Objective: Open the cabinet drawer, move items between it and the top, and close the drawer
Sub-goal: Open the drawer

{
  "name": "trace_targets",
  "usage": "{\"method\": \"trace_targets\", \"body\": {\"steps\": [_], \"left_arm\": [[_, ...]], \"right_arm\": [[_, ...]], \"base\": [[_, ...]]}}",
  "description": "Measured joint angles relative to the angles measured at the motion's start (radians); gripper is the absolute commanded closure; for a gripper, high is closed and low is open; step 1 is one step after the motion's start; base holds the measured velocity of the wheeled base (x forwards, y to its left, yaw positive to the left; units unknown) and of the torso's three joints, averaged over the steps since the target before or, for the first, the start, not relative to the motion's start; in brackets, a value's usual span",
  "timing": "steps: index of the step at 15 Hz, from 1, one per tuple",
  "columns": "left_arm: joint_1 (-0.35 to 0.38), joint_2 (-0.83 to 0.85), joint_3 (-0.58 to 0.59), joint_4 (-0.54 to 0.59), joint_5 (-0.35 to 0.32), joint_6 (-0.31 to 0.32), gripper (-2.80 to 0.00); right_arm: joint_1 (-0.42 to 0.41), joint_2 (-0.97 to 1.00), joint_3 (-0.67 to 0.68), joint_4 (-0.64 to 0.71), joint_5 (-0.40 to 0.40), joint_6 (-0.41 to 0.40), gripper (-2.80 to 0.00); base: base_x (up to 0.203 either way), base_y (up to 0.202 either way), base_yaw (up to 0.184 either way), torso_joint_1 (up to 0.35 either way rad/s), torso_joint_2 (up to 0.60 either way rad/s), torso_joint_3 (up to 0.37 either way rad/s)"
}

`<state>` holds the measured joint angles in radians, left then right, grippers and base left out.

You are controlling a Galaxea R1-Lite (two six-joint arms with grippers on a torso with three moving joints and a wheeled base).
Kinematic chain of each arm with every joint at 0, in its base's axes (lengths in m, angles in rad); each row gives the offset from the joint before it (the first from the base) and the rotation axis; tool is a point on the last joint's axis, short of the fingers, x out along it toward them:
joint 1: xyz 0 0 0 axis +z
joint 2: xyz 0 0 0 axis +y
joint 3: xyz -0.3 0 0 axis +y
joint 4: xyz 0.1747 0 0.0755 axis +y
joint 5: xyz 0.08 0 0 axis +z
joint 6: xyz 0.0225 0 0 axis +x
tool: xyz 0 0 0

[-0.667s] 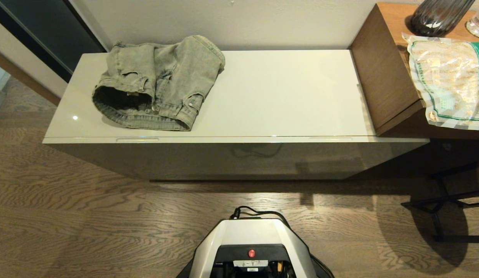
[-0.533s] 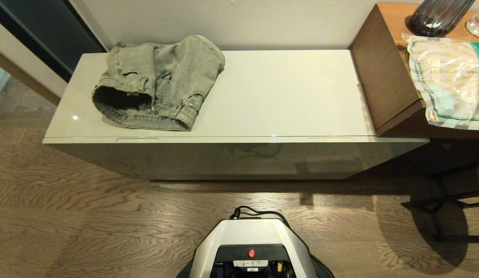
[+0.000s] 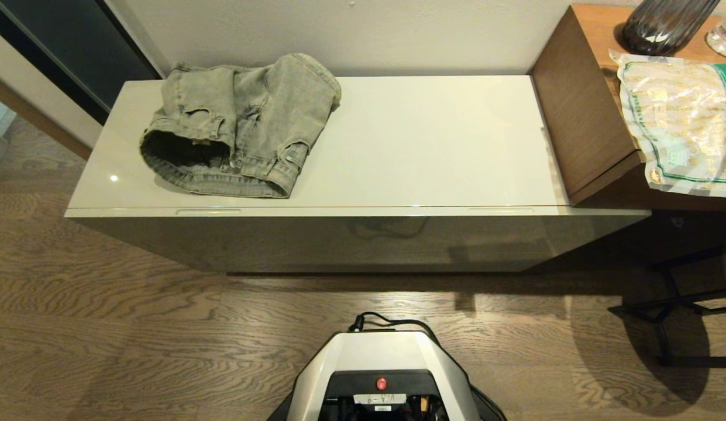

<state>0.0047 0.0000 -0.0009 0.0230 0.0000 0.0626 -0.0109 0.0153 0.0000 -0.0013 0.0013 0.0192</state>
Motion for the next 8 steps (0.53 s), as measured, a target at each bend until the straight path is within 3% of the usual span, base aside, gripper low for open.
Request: {"method": "trace_targets", "body": {"steps": [5,8], "left_arm": [[0.001,0.0,0.0,0.0,0.0,0.0,0.0],[0.0,0.0,-0.001,0.0,0.001,0.0,0.0]], "right_arm": [[0.0,0.0,0.0,0.0,0.0,0.001,0.0],[0.0,0.0,0.0,0.001,0.0,0.001,0.0]], "base": [[0.0,0.0,0.0,0.001,0.01,0.006],[0.0,0.0,0.0,0.136,0.13,0.283]]}}
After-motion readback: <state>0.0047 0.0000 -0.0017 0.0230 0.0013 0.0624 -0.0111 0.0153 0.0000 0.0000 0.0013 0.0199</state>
